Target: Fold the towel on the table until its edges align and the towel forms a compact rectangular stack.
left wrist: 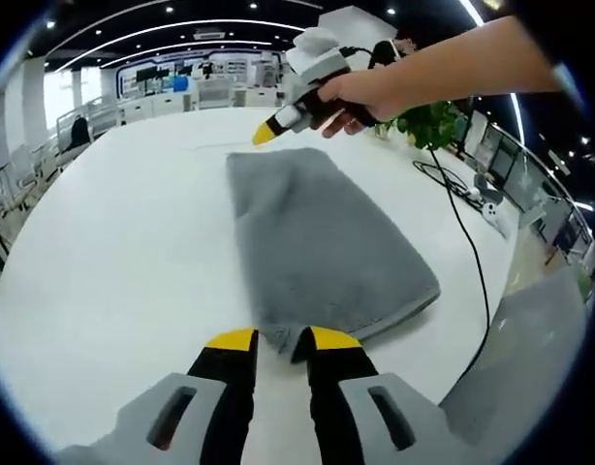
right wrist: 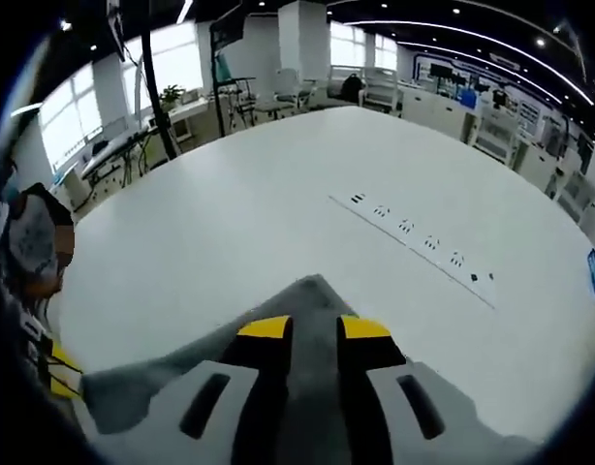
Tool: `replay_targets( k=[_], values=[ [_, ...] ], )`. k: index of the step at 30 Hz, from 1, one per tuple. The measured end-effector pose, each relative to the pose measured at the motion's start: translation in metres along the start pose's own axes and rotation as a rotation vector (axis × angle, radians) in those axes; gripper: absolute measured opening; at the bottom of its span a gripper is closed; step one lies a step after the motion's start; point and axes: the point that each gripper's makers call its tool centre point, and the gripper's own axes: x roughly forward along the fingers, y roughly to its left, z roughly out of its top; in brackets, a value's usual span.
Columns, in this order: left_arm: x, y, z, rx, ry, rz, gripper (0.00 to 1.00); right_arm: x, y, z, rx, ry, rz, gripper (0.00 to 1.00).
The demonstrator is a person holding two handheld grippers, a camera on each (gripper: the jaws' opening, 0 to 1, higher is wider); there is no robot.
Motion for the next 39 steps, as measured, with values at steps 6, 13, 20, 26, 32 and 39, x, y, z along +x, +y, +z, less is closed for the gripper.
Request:
replay_targets(
  k=[6, 13, 20, 26, 32, 39],
  values=[
    [0.004, -0.003, 0.011, 0.025, -0.025, -0.008, 0.2, 0.002, 0.011, -0.019, -0.056, 0.034, 0.042, 0.13],
    [0.002, 0.0, 0.015, 0.031, -0.034, 0.001, 0.2, 0.004, 0.027, -0.037, -0.085, 0.076, 0.112, 0.13],
    [0.001, 0.0, 0.016, 0.038, -0.036, 0.007, 0.2, 0.003, 0.06, -0.05, -0.12, 0.093, 0.203, 0.15],
    [0.001, -0.003, 0.017, 0.041, -0.039, 0.001, 0.2, -0.006, 0.068, -0.049, -0.151, 0.072, 0.189, 0.14],
    [0.0, -0.005, 0.021, 0.044, -0.046, -0.002, 0.2, -0.02, 0.078, -0.064, -0.173, 0.096, 0.208, 0.11],
    [-0.003, -0.008, 0.023, 0.054, -0.046, -0.004, 0.2, -0.017, 0.081, -0.063, -0.147, 0.094, 0.195, 0.15]
  ],
)
